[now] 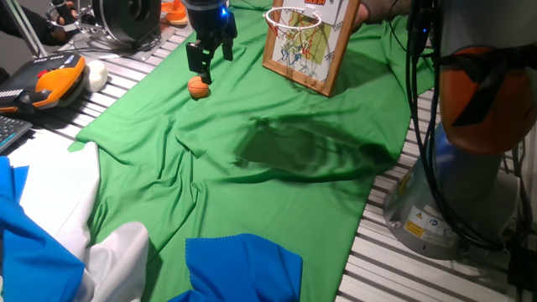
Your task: Grab a basketball, release it and shoot it into the basket
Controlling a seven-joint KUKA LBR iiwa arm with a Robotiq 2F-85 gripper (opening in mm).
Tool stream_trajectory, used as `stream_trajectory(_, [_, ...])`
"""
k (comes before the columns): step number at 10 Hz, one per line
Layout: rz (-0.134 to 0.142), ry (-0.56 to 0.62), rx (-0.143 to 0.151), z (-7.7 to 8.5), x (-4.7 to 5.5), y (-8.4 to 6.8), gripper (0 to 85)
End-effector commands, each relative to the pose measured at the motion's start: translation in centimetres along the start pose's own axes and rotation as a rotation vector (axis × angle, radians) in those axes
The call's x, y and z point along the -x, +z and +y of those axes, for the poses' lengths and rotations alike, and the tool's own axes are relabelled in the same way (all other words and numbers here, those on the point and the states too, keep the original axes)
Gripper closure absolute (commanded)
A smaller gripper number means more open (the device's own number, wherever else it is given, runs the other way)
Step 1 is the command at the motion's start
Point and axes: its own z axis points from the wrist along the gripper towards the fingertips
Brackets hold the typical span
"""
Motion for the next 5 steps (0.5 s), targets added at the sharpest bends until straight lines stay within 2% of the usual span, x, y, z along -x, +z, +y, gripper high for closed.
stream_trajectory(1, [0.0,0.0,0.0,0.0,0.0,0.01,85.0])
stream_trajectory(2, [0.206,0.04,-0.166,0.0,0.01,-0.01,85.0])
stream_trajectory(5, [0.205,0.034,-0.165,0.01,0.0,-0.01,85.0])
